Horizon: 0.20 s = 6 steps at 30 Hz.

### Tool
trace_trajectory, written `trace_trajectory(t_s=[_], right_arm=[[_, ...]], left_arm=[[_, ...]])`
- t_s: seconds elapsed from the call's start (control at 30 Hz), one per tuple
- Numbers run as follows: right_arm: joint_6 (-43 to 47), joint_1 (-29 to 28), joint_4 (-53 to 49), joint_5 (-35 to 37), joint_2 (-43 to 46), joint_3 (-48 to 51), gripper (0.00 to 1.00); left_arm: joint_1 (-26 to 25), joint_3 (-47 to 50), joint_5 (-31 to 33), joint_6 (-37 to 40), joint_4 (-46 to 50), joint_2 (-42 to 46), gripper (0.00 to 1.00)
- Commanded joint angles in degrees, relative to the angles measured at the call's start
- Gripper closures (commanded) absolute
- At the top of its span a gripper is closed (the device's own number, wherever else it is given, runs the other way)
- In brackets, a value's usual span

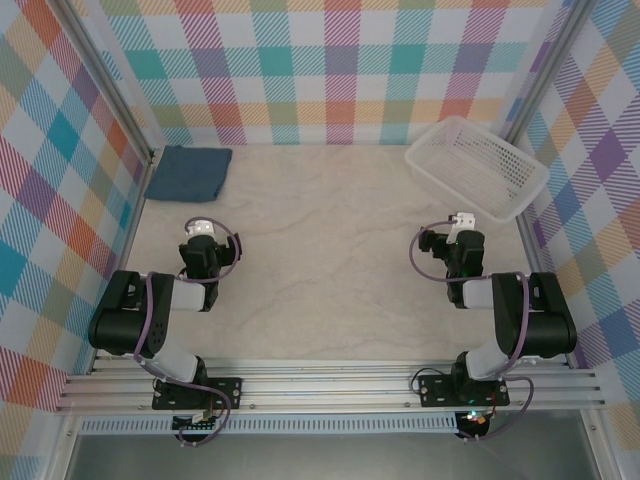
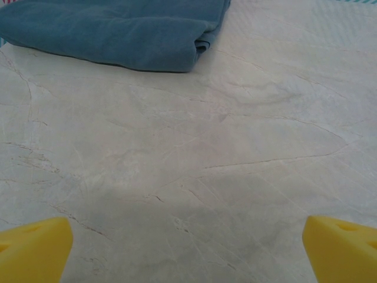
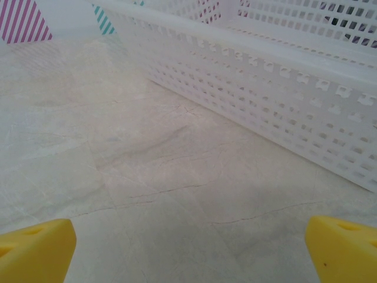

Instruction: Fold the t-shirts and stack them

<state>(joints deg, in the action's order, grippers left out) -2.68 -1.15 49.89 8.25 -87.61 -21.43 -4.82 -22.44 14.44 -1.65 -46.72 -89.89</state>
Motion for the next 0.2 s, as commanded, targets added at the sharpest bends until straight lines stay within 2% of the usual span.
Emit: trace_trajectory(t_s=[0.0, 0.1, 0.17], right_arm=[[0.9, -0.3, -0.3, -2.8, -0.3, -1.1, 0.0], [1.0, -0.3, -0.1, -2.7, -0.2, -0.9, 0.0], [1.8, -0.4, 4.6, -3.9, 0.1, 1.7, 0.0]], left_arm=[[-0.2, -0.3, -0.1, 1.0, -1.8, 0.4, 0.0], [-0.2, 0.0, -0.1, 0.9, -2.1, 0.6, 0.0], [-0.2, 4.0, 0.9, 0.4, -7.6, 1.8, 0.0]])
